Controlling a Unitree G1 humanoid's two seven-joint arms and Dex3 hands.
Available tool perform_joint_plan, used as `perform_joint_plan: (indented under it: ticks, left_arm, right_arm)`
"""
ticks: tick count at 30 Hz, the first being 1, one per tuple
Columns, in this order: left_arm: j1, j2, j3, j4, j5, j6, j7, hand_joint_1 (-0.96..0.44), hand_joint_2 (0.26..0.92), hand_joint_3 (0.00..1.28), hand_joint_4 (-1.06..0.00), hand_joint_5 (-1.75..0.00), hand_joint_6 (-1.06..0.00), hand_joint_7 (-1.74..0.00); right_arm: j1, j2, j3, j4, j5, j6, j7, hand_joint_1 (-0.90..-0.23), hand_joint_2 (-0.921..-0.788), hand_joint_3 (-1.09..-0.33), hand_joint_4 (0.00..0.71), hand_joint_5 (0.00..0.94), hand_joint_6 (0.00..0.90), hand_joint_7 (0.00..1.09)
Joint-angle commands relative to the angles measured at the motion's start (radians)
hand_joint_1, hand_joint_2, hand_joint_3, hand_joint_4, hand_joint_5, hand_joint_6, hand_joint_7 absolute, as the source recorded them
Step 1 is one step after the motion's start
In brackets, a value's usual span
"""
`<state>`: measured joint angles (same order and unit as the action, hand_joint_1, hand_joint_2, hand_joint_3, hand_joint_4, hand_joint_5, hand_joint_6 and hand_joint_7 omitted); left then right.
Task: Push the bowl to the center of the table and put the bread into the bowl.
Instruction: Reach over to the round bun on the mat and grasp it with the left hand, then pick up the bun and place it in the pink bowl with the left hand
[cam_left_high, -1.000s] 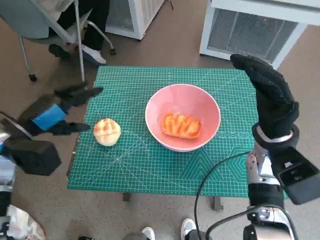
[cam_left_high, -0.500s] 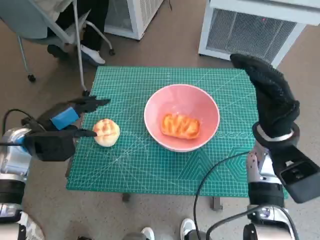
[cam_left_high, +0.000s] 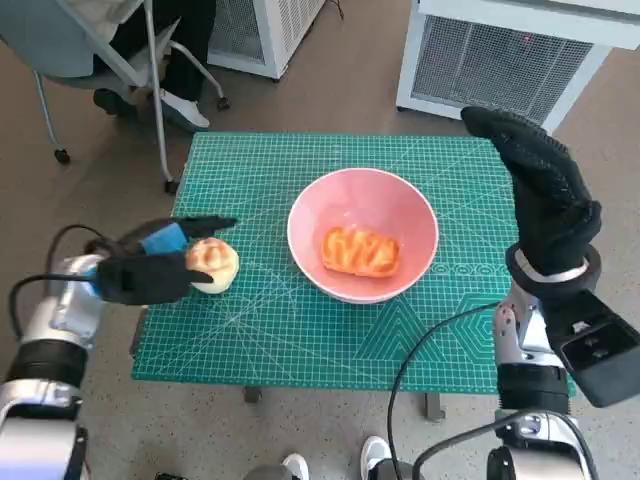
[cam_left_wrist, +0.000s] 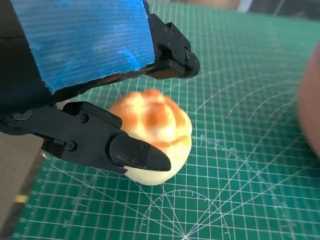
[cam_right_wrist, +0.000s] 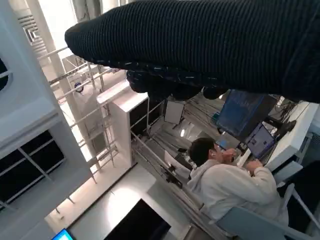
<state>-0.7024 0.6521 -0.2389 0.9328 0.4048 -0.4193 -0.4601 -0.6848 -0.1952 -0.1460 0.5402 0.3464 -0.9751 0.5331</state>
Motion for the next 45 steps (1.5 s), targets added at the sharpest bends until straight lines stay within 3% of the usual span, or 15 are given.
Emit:
perform_joint_plan:
  ticks: [1, 5, 6, 8, 9, 12, 22, 28, 30, 37, 45]
  left_arm:
    - [-0.011, -0.008, -0.019, 0.015, 0.029, 0.024, 0.033, -0.08, 0.902, 0.01, -0.64, -0.08, -0.65, -0.08]
    - [-0.013, -0.009, -0.036, 0.027, 0.045, 0.028, 0.040, -0.05, 0.916, 0.03, -0.77, -0.13, -0.76, -0.12]
    - [-0.015, -0.009, -0.041, 0.030, 0.048, 0.028, 0.041, -0.03, 0.918, 0.08, -0.72, -0.51, -0.66, -0.56]
    - [-0.018, -0.007, -0.050, 0.038, 0.055, 0.025, 0.043, -0.02, 0.919, 0.13, -0.65, -0.86, -0.56, -0.96]
    - [-0.019, -0.005, -0.052, 0.041, 0.055, 0.022, 0.042, -0.01, 0.920, 0.15, -0.63, -0.99, -0.53, -1.11]
    - [-0.022, 0.003, -0.054, 0.043, 0.046, 0.013, 0.031, 0.00, 0.920, 0.14, -0.64, -1.12, -0.51, -1.24]
    - [-0.040, 0.041, -0.003, -0.022, -0.020, -0.024, -0.021, 0.00, 0.921, 0.11, -0.67, -1.17, -0.54, -1.26]
    - [-0.030, 0.065, 0.076, -0.222, -0.073, -0.016, -0.001, 0.00, 0.921, 0.10, -0.69, -1.16, -0.56, -1.24]
    - [-0.026, 0.062, 0.102, -0.282, -0.087, -0.017, 0.015, 0.00, 0.921, 0.14, -0.63, -1.21, -0.51, -1.29]
    - [-0.065, 0.004, 0.155, -0.455, -0.124, -0.010, 0.081, 0.00, 0.921, 0.09, -0.70, -1.15, -0.58, -1.22]
    - [-0.143, -0.100, 0.102, -0.534, -0.081, 0.004, 0.121, 0.00, 0.921, 0.07, -0.69, -1.14, -0.61, -1.19]
  right_arm:
    - [0.020, -0.012, 0.000, -0.001, -0.018, 0.007, 0.002, -0.561, -0.921, -0.711, 0.303, 0.000, 0.082, 0.53]
    - [0.021, -0.014, 0.000, -0.001, -0.021, 0.006, 0.000, -0.561, -0.921, -0.711, 0.303, 0.000, 0.081, 0.54]
    - [0.021, -0.014, 0.000, -0.001, -0.022, 0.005, -0.001, -0.561, -0.921, -0.711, 0.303, 0.000, 0.081, 0.54]
    - [0.021, -0.014, -0.001, 0.000, -0.025, 0.003, -0.002, -0.562, -0.921, -0.710, 0.303, 0.000, 0.081, 0.54]
    - [0.020, -0.014, -0.001, 0.000, -0.027, 0.003, -0.003, -0.562, -0.921, -0.710, 0.303, 0.000, 0.081, 0.54]
    - [0.020, -0.013, -0.002, -0.001, -0.032, 0.003, -0.007, -0.564, -0.921, -0.709, 0.304, 0.000, 0.080, 0.54]
    - [0.015, -0.013, -0.010, 0.011, -0.043, 0.001, -0.012, -0.563, -0.921, -0.710, 0.304, 0.000, 0.080, 0.54]
    - [0.010, -0.014, -0.010, 0.015, -0.039, 0.004, -0.010, -0.563, -0.921, -0.709, 0.303, 0.000, 0.079, 0.54]
    - [0.006, -0.014, -0.011, 0.021, -0.039, 0.003, -0.010, -0.563, -0.921, -0.709, 0.304, 0.000, 0.079, 0.54]
    - [-0.001, -0.008, -0.008, 0.027, -0.035, 0.009, -0.009, -0.559, -0.921, -0.707, 0.304, 0.001, 0.080, 0.54]
    - [-0.007, 0.002, -0.003, 0.040, -0.041, 0.007, -0.011, -0.552, -0.921, -0.705, 0.304, 0.001, 0.085, 0.54]
